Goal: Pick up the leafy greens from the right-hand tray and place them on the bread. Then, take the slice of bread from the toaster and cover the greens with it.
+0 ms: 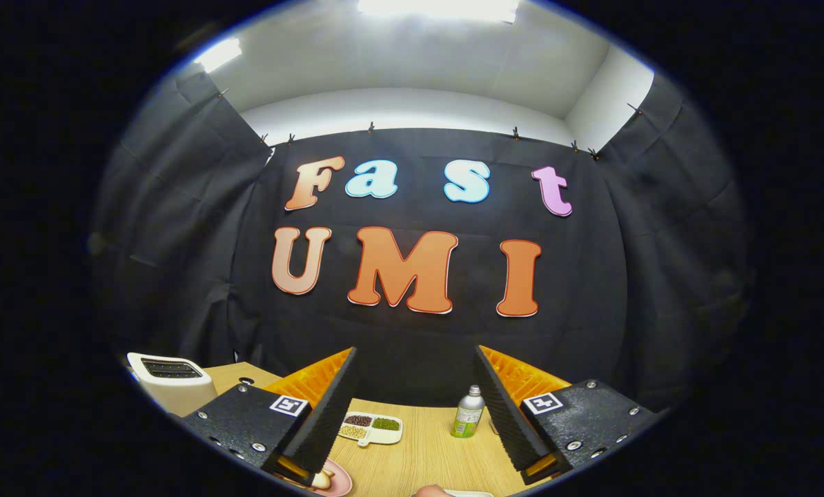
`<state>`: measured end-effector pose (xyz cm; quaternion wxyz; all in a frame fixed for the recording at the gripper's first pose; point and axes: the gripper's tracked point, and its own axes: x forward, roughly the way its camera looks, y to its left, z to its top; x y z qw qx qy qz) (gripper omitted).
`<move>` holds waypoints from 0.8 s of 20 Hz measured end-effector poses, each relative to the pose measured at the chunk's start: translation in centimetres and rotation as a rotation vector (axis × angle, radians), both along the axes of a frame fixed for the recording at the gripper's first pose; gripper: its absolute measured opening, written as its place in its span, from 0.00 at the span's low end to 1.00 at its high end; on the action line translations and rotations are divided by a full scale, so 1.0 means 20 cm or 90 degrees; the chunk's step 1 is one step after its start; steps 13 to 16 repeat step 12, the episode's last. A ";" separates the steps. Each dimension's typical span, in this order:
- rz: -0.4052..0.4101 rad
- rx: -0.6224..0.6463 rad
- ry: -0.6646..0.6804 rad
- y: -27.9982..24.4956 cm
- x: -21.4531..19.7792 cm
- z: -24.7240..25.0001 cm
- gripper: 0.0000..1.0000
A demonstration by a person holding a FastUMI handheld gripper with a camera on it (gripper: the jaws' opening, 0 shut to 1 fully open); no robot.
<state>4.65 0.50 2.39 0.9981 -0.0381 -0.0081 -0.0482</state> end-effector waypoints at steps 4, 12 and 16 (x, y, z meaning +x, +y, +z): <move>0.000 0.004 0.005 0.00 0.00 -0.01 0.97; 0.016 0.007 -0.004 0.07 0.01 0.03 0.97; 0.016 0.007 -0.004 0.07 0.01 0.03 0.97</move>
